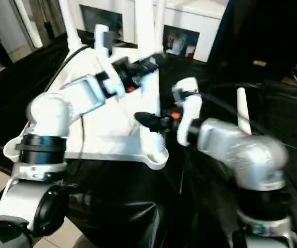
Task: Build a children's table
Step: Pick table leg
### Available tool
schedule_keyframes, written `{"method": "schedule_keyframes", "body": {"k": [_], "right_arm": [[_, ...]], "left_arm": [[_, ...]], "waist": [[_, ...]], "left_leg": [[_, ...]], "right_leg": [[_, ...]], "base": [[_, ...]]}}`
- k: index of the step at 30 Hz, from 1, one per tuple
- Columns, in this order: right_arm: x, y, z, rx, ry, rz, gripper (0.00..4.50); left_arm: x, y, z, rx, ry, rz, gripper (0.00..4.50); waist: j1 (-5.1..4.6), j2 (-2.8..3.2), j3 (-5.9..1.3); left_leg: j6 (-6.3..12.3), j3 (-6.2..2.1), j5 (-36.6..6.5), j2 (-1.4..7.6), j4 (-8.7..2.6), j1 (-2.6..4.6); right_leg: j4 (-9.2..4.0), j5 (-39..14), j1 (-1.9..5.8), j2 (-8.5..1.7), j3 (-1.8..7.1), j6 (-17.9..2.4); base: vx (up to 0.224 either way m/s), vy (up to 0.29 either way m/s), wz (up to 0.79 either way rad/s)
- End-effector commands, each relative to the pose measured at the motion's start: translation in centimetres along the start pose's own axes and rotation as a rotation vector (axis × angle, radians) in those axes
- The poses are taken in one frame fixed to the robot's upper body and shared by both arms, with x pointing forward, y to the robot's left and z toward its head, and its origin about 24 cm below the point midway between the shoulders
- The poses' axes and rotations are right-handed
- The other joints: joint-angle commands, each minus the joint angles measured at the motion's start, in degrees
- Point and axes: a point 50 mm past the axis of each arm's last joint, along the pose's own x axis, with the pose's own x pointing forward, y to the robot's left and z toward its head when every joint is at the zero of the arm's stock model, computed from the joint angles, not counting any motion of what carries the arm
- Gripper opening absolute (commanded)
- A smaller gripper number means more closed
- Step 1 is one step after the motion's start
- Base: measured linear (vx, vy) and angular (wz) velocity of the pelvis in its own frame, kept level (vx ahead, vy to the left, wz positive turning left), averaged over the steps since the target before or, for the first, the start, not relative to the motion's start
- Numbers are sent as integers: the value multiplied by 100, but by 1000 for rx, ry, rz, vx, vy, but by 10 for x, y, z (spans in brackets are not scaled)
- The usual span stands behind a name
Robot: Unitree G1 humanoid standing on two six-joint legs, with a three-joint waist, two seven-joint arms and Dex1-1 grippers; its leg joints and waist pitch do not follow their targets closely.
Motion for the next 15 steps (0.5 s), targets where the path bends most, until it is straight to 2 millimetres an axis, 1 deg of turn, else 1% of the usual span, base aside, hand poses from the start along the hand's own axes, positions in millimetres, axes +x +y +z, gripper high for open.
{"method": "schedule_keyframes", "body": {"k": [1,2,3,4,5,6,7,8,9,10,11,12,13,14,15], "right_arm": [[5,4,1,-46,-31,-51,188],[7,5,0,-52,-34,-63,188],[9,6,-1,-57,-35,-73,188],[11,7,-1,-68,-37,-86,188],[13,7,-2,-74,-40,-96,188],[13,7,-2,-74,-40,-96,188],[14,8,-2,-81,-48,-108,188],[15,8,-2,-85,-52,-113,188],[15,8,-2,-86,-54,-114,188],[15,8,-3,-89,-57,-120,188],[17,9,1,-108,-112,-134,188],[17,9,1,-108,-112,-134,188],[18,9,5,-121,-165,-131,188],[19,10,6,-120,-190,-125,188],[20,11,6,-70,-216,-103,222]], "left_arm": [[4,-6,0,51,-15,64,266],[5,-5,-2,56,-20,84,266],[5,-5,-3,64,-26,114,266],[6,-4,-3,66,-35,142,235],[6,-3,-3,57,-57,168,235],[6,-3,-3,57,-57,168,229],[6,-1,0,42,-87,198,229],[6,0,0,35,-100,210,229],[6,0,1,32,-107,218,224],[5,1,3,23,-128,240,197],[4,3,6,9,-160,268,197],[4,3,6,9,-160,268,194],[4,3,7,1,-166,266,195],[4,2,6,2,-166,261,191],[4,2,6,2,-167,257,185]], "waist": [[-29,-69,-563],[-28,-63,-558],[-33,-70,-553],[-40,-71,-553],[-36,-50,-557],[-39,-56,-553],[-35,-47,-560],[-38,-51,-558],[-38,-56,-562],[-39,-29,-566],[-30,-18,-574],[-35,-26,-570],[-31,-19,-572],[-35,-25,-565],[-46,-15,-562]], "left_leg": [[-325,-165,-949,266,-373,191],[-324,-165,-969,260,-370,194],[-312,-165,-1007,258,-370,186],[-305,-167,-1014,265,-374,193],[-314,-172,-1038,261,-373,192],[-311,-169,-1052,255,-372,192],[-307,-171,-1077,257,-370,194],[-310,-172,-1074,252,-366,185],[-291,-171,-1065,253,-367,193],[-284,-171,-1066,252,-360,193],[-281,-177,-1069,248,-359,186],[-285,-175,-1090,250,-362,176],[-279,-173,-1107,246,-359,181],[-280,-174,-1139,249,-363,179],[-235,-169,-1179,245,-362,178]], "right_leg": [[-396,-1091,245,-385,211,-749],[-399,-1090,234,-382,212,-757],[-405,-1070,242,-380,213,-766],[-407,-1060,238,-375,213,-762],[-401,-1044,243,-369,212,-758],[-412,-1047,237,-366,212,-744],[-406,-1034,245,-370,213,-750],[-409,-1013,241,-365,212,-746],[-405,-960,238,-363,211,-758],[-405,-881,235,-348,210,-772],[-394,-820,244,-351,209,-777],[-401,-821,245,-359,208,-781],[-400,-833,241,-369,207,-796],[-408,-863,240,-370,207,-801],[-408,-871,225,-367,208,-843]], "base": [[0,0,0],[0,0,0],[0,0,0],[0,0,0],[0,0,0],[0,0,0],[0,0,0],[0,0,0],[0,0,0],[0,0,0],[0,0,0],[0,0,0],[0,0,0],[0,0,0],[0,0,0]]}}
